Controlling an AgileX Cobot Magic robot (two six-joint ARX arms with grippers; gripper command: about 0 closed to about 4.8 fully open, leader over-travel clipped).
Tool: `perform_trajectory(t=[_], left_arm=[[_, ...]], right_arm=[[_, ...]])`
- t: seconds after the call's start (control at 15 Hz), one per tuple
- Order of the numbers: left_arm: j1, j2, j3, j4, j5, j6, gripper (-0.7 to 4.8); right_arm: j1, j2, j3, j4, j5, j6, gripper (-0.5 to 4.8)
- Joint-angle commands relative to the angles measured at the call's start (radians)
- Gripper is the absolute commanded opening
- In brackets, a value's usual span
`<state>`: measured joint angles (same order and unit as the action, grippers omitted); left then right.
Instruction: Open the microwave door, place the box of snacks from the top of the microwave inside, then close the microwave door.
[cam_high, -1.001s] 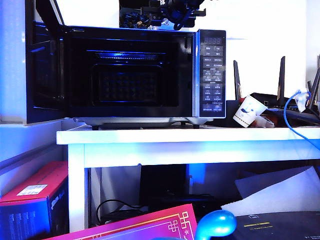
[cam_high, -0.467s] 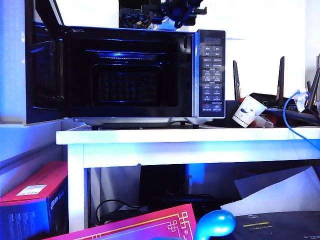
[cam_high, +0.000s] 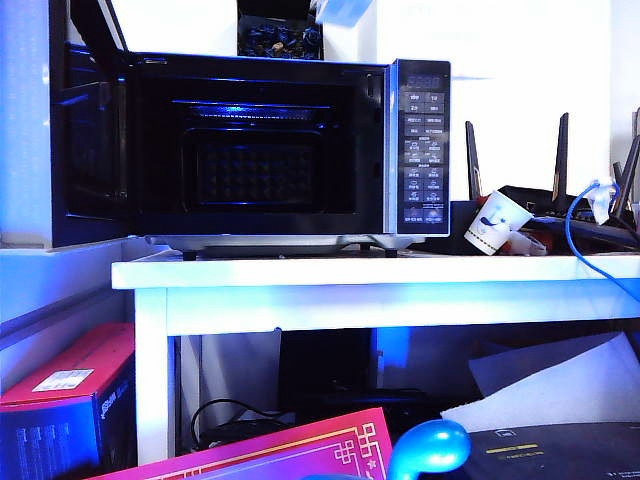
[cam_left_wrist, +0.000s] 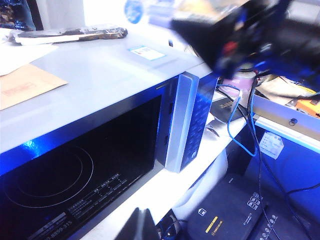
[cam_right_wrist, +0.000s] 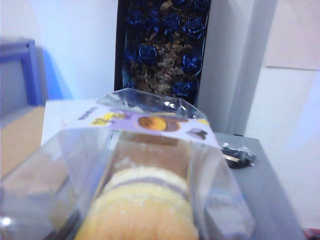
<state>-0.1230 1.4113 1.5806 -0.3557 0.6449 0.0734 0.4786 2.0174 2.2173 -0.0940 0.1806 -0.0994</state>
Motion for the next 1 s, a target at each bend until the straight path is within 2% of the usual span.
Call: perform_trajectory(t=[0.07,0.2,0.4,0.47,0.67,0.87,1.0], left_arm=[[0.000,-0.005,0.005,0.013,0.006,-0.003,-0.05],[0.000,-0.005,0.005,0.013,0.006,-0.003,-0.05],[0.000,-0.005,0.005,0.014,0.006,-0.003,-0.05],[0.000,-0.005,0.005,0.014,0.006,-0.003,-0.05],[0.000,-0.005,0.005,0.014,0.006,-0.003,-0.05],[0.000,-0.005,0.005,0.014,0.006,-0.003,-0.05],[0.000,-0.005,0.005,0.014,0.006,-0.003,-0.05]], right_arm=[[0.001,-0.063,0.006,-0.085,-0.159,-0.055,2.73],[0.001,-0.083,0.006,-0.147,-0.263,-0.056,2.73],[0.001,-0.084,0.005,-0.248,-0.505,-0.056,2.73],[0.001,-0.081,0.004,-0.273,-0.545,-0.059,2.73],[0.002,-0.075,-0.030,-0.264,-0.606,-0.059,2.73],[0.003,-0.072,-0.138,-0.224,-0.660,-0.059,2.73],[0.003,-0.071,-0.201,-0.167,-0.658,-0.058,2.73]])
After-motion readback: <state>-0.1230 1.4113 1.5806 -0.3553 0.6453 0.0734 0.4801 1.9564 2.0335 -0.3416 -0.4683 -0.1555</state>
